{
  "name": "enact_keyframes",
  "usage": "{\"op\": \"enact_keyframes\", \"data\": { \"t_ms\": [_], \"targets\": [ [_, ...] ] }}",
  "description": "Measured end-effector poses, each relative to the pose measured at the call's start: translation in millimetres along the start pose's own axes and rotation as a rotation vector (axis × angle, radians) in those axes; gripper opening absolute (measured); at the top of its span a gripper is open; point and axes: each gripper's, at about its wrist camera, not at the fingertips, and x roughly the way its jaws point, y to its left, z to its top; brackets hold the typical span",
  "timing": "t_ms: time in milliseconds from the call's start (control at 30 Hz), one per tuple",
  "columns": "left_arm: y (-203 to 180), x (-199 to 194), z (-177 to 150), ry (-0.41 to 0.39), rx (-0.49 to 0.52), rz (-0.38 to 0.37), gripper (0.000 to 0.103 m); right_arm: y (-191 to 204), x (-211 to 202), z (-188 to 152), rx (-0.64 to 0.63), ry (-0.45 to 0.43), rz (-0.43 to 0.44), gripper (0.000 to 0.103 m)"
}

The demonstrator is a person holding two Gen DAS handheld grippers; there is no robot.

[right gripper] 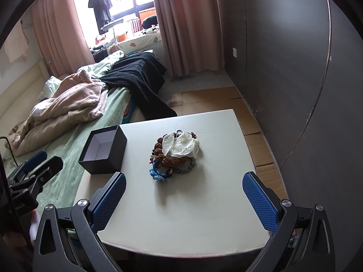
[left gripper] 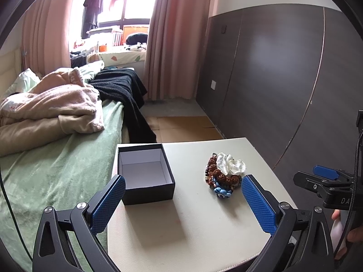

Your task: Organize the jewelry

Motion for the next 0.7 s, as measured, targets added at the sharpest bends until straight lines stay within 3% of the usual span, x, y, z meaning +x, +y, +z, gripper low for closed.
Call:
{"op": "enact_keyframes", "data": {
  "t_ms": [467,700],
  "targets": [
    [2.0,15.8,5.2,0.007,-0.043,-0.01,0.101,-3.2,-2.4,3.7,0.031,-0.003,0.027,0.103],
    [-6.6,34.6,9.4,0.063,-0.052,-0.059,0.092,-17.9,15.3,10.4,0.11,0.033,0.038,0.097]
  ]
}}
